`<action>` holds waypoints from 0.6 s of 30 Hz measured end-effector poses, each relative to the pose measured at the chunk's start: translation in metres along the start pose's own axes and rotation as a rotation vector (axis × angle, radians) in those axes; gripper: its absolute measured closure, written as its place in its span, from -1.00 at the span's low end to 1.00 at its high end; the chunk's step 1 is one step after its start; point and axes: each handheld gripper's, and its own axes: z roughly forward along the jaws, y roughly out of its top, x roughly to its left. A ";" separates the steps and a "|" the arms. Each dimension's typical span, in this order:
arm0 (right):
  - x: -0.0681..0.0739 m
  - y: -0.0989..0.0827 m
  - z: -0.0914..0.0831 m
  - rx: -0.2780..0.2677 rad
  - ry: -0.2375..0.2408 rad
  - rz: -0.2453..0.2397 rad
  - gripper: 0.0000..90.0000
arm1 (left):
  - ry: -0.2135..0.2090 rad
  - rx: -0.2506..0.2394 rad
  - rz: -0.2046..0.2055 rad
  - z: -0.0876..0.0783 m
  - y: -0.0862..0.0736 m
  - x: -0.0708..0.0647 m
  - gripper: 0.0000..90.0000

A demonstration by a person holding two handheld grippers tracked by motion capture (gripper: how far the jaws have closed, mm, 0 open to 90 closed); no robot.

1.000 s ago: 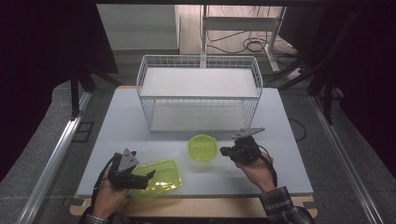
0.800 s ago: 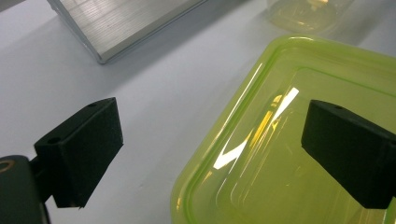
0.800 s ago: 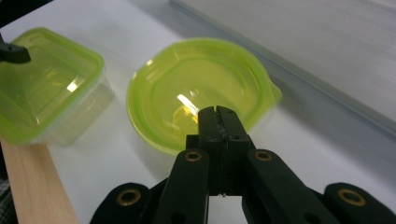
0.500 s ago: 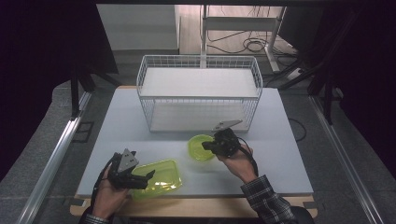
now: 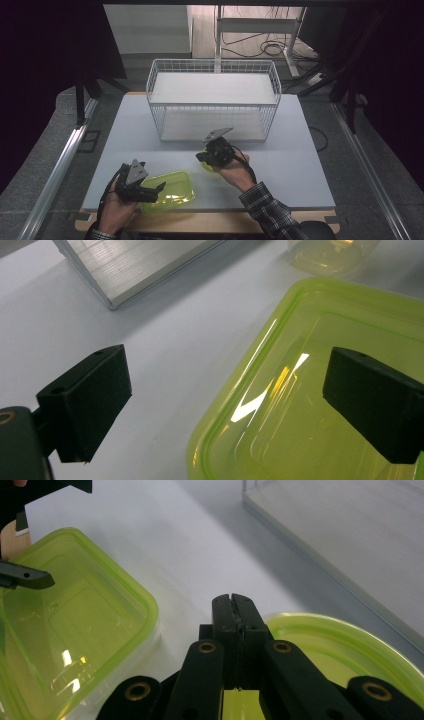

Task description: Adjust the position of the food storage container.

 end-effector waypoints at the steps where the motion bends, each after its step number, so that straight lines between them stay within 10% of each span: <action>1: 0.002 0.003 0.006 0.008 0.004 -0.015 0.98 | 0.000 0.000 0.001 0.000 0.000 0.000 -0.89; 18: -0.008 -0.004 0.010 0.057 -0.045 -0.004 0.98 | 0.010 0.005 0.013 0.000 0.000 -0.001 -0.88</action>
